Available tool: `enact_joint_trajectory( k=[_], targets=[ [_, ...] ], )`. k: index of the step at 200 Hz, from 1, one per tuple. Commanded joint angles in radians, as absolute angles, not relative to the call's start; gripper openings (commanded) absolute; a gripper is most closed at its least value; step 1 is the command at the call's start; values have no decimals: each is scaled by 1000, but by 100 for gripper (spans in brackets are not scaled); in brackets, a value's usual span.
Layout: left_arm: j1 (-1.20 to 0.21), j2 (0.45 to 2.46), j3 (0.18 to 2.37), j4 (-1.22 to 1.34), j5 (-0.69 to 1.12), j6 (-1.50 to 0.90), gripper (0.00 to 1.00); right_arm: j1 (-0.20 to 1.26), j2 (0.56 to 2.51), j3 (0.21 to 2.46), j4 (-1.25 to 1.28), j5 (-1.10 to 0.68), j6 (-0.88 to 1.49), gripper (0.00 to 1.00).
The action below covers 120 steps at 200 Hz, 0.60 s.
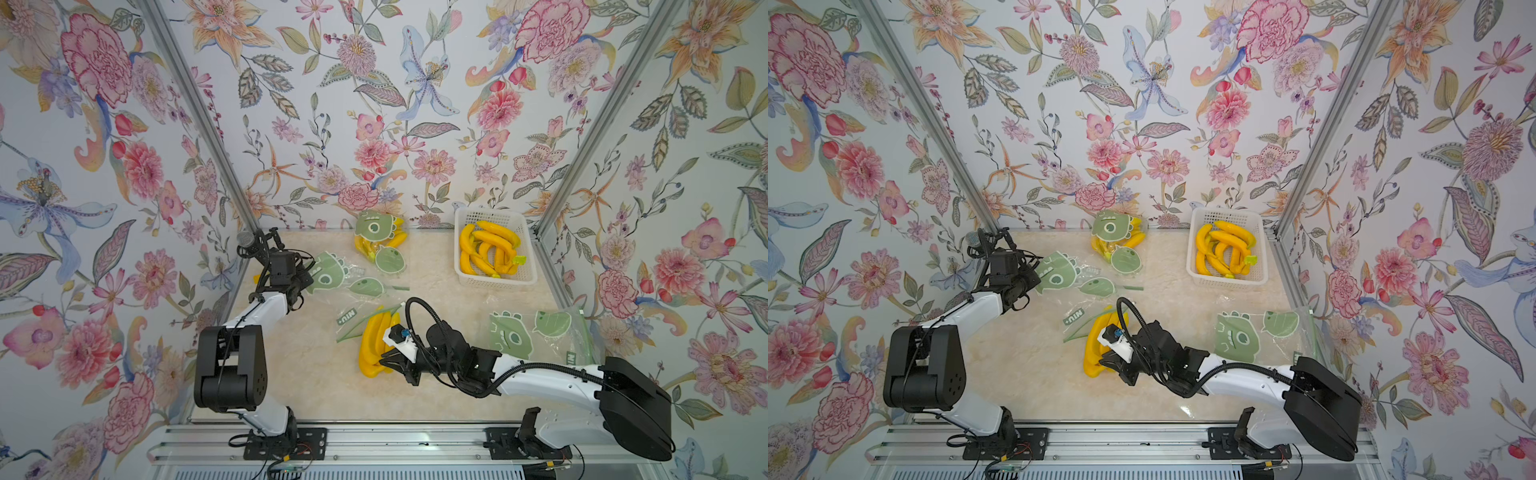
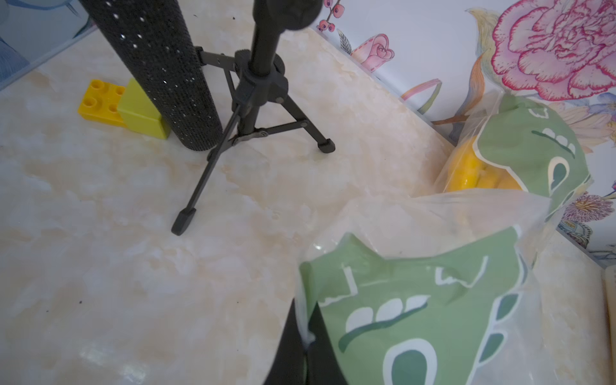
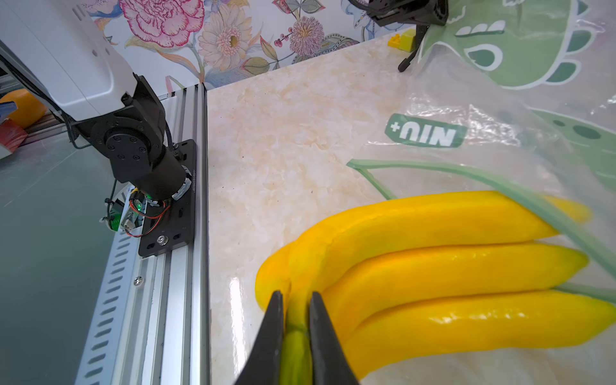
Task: Open the zip-top bag and take out the banana
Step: Pick up the banana from the zipper food storage bag, then place the banana in the basket.
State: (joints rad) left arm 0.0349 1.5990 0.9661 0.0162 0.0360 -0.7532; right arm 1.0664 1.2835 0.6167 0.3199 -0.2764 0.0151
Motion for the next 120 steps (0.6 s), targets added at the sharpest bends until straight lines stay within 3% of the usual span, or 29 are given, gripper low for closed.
enact_joint_trajectory(
  k=[1,53,85,120],
  targets=[
    [69,1607,998,11,-28,-787,0,1064,1196,597,275,-241,-9,7],
    [92,1609,989,9,-32,-784,0,968,1006,594,175,-259,6,7],
    [90,1581,941,19,-5,-775,0,814,948,621,158,-318,17,7],
    [75,1518,855,48,46,-774,0,559,1021,736,196,-419,-12,8]
  ],
)
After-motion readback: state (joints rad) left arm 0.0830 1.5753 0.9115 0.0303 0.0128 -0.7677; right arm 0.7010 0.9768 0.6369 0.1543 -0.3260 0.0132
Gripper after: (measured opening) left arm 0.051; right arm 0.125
